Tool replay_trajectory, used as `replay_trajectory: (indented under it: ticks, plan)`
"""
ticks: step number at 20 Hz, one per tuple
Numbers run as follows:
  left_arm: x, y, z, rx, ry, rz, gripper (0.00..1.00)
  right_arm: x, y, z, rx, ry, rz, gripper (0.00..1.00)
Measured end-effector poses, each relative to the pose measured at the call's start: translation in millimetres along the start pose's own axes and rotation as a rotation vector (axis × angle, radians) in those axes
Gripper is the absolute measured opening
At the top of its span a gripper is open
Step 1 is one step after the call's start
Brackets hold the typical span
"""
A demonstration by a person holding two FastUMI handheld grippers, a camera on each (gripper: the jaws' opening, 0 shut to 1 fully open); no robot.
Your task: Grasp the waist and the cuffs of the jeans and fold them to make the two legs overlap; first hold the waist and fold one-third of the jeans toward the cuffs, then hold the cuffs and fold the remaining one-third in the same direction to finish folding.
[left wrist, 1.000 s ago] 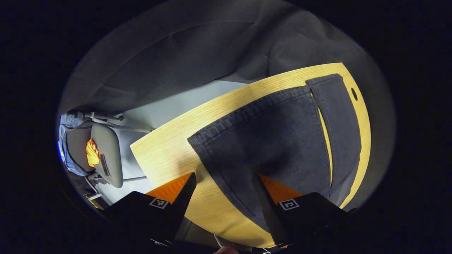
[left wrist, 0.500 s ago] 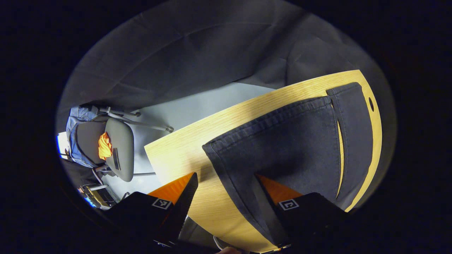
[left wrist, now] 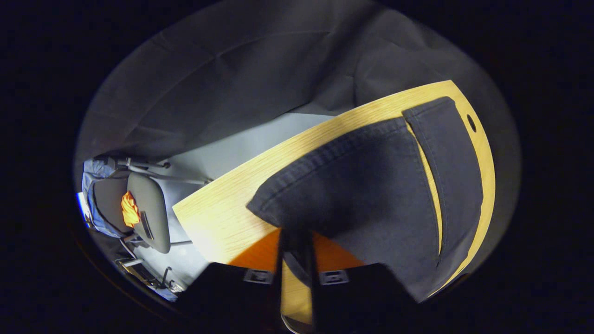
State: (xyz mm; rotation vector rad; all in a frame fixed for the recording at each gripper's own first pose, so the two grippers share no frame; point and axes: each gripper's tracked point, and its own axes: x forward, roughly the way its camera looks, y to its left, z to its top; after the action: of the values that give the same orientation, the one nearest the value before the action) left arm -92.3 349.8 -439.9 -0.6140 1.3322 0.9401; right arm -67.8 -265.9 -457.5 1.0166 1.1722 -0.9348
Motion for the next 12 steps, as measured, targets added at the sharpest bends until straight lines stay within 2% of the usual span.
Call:
replay_trajectory:
  ticks: [1,3,4,10,11,12]
  plan:
    - [0,-1,0,0.025,-0.005,0.005,0.08,3,5,-4,-0.003,0.018,0.027,0.1]
    - [5,-4,4,0.043,-0.023,-0.029,0.07,4,7,-9,0.002,0.026,0.084,0.09]
    - [6,-6,1,0.046,-0.015,-0.048,0.01,-1,7,-5,0.009,0.026,0.111,0.09]
    - [-13,-23,9,-0.023,-0.084,-0.26,0.01,-35,19,7,0.01,-0.036,0.294,0.09]
    - [-20,-26,12,-0.026,-0.101,-0.296,0.01,-41,21,8,0.019,-0.044,0.312,0.13]
    - [-27,-29,17,-0.03,-0.125,-0.327,0.01,-47,24,8,0.029,-0.046,0.329,0.09]
